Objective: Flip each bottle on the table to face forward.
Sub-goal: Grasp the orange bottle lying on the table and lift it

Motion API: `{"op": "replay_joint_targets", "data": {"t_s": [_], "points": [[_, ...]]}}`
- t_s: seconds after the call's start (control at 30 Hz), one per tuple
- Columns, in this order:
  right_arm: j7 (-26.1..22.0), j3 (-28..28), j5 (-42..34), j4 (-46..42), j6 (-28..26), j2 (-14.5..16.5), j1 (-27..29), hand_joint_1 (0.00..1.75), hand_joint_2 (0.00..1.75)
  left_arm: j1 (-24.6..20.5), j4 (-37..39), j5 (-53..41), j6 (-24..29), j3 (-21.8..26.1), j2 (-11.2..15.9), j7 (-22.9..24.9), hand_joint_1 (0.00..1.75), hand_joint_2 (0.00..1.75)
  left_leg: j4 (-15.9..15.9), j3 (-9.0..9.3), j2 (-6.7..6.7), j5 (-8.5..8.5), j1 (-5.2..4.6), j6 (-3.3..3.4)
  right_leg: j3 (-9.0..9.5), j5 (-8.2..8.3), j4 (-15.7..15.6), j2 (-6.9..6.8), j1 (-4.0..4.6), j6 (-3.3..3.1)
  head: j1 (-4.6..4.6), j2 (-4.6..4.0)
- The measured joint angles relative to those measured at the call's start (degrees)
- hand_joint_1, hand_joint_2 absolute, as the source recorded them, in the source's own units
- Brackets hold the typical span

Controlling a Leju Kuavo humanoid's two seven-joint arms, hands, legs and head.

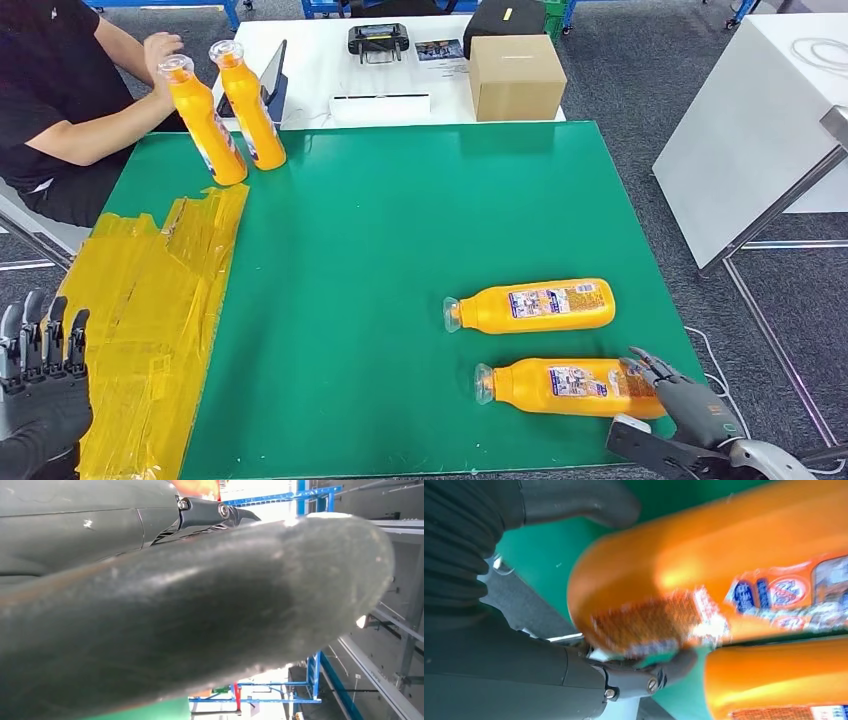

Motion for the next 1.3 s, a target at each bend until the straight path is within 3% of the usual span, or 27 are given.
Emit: {"op": "replay_joint_targets", "data": {"t_s": [0.13,0.6,0.73,1.0,1.3], "points": [[0.5,1.3,-0.7,-0.9,0.0,-3.9,0.5,1.74,1.75,-0.1,0.4,0.0,0.1,-0.3,0.2,-0.1,0.00,0.00,0.0,0.03,0.02,-0.03,0.00,0.04,0.02,0.00,0.0,0.01,0.00,0.00,-0.02,0.00],[4.1,5.7,-5.8,-2.2,0.0,-11.0,1.3,1.71,1.75,-0.9,1.6,1.3,0.3,-1.3,1.0,-0.2,0.00,0.00,0.0,0.17,0.04,-0.07,0.00,0.10,-0.02,-0.02,0.0,0.02,0.01,0.03,-0.01,0.00],[5.9,8.1,-6.6,-2.2,-0.1,-13.1,1.0,0.04,1.75,-1.2,2.0,2.1,0.2,-1.7,1.2,-0.1,0.00,0.00,0.0,0.50,0.05,-0.27,0.01,0.27,0.01,-0.15,-0.1,0.02,0.03,0.19,-0.01,0.00],[9.4,16.6,-1.8,3.0,-1.6,-13.3,-3.4,0.00,1.75,-1.9,2.4,2.8,0.3,-2.6,1.2,0.5,0.00,0.00,0.1,0.75,0.24,-0.36,0.04,0.31,0.36,-0.14,-0.2,0.22,0.06,0.21,-0.19,0.00],[9.7,20.0,-1.5,5.8,-1.7,-13.4,-6.8,0.00,1.75,-2.4,2.8,2.7,0.3,-2.8,1.2,0.5,0.00,0.00,0.1,1.17,0.48,-0.60,0.25,0.38,0.84,-0.16,-0.6,0.29,0.27,0.22,-0.18,0.00]]}}
